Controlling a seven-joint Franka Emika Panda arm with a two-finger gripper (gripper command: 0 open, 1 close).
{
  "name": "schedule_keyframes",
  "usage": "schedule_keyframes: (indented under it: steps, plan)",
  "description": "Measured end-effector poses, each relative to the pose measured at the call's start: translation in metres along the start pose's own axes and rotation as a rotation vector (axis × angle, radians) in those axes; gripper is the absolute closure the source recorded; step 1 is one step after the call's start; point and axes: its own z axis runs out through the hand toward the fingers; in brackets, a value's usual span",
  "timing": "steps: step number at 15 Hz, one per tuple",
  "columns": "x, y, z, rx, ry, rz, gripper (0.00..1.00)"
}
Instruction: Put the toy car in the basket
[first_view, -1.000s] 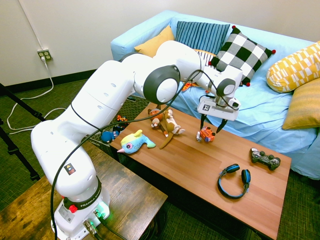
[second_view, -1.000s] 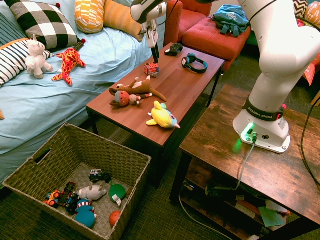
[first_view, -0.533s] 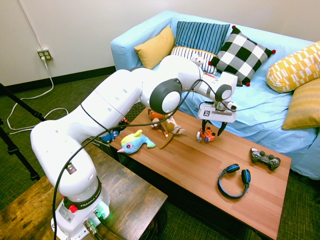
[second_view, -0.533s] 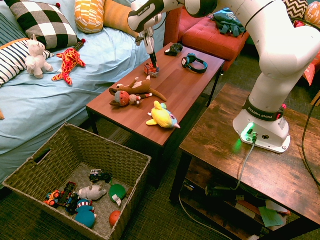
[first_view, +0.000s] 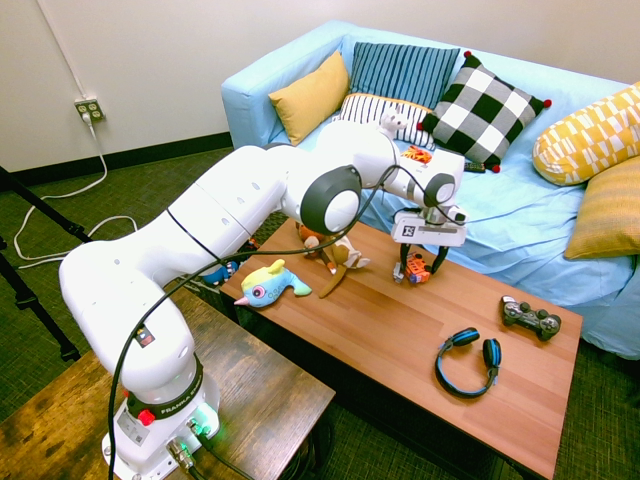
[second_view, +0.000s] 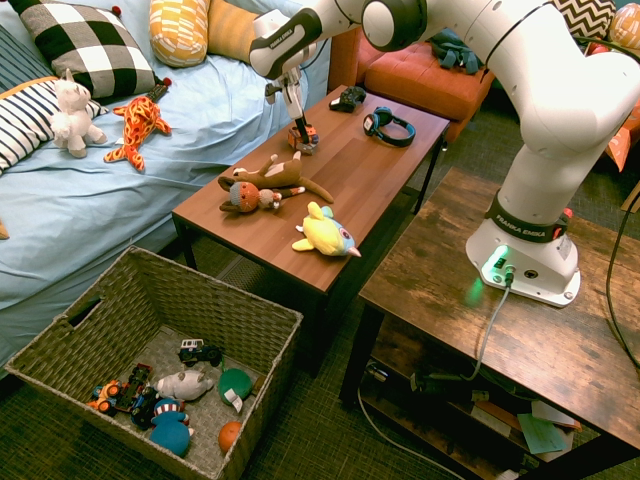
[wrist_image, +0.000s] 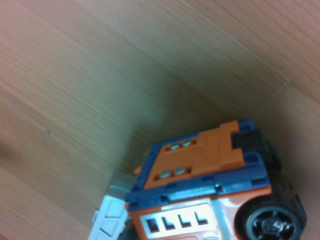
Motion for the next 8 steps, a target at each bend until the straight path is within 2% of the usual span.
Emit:
schedule_keyframes:
  steps: [8]
  plan:
    - [0.0033, -0.0011, -0.0002, -0.003, 0.011, 0.002, 1.0]
